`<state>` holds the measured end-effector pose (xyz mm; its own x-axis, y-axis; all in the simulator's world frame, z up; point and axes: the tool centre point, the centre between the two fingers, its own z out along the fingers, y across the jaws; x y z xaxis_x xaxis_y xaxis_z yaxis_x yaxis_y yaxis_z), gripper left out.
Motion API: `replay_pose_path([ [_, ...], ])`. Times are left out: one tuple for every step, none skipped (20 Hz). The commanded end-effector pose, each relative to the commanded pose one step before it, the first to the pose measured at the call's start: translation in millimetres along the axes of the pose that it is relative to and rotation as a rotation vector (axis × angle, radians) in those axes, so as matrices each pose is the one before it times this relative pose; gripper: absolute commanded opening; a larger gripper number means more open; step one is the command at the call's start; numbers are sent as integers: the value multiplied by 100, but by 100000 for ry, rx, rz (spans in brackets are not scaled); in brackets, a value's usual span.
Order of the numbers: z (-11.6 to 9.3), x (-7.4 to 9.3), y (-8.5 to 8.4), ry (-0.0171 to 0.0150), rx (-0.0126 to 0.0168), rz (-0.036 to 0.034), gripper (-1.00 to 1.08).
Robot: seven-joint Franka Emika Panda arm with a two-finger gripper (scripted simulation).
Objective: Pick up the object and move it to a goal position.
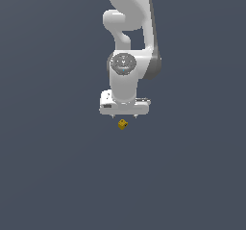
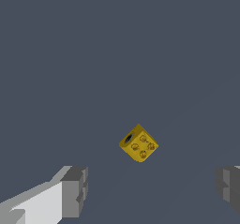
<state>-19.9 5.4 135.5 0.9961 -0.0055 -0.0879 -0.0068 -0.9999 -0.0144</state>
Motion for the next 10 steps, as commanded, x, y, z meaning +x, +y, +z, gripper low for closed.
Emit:
replay_pose_path([
  [0,0,1,0,0,0,100],
  [-16,-6,41,0,0,0,100],
  [1,1,170,-84,-46,100,100],
  [-25,-8,245,-92,-46,92,100],
  [-34,-11,323,-126,-60,95,100],
  [-43,-13,380,-157,-71,61,100],
  [-53,-14,401,-179,-74,-26,100],
  [-54,-11,320,-152,-57,-129,100],
  [-47,-7,215,-111,-37,-184,100],
  [-37,-4,132,-74,-22,-192,100],
])
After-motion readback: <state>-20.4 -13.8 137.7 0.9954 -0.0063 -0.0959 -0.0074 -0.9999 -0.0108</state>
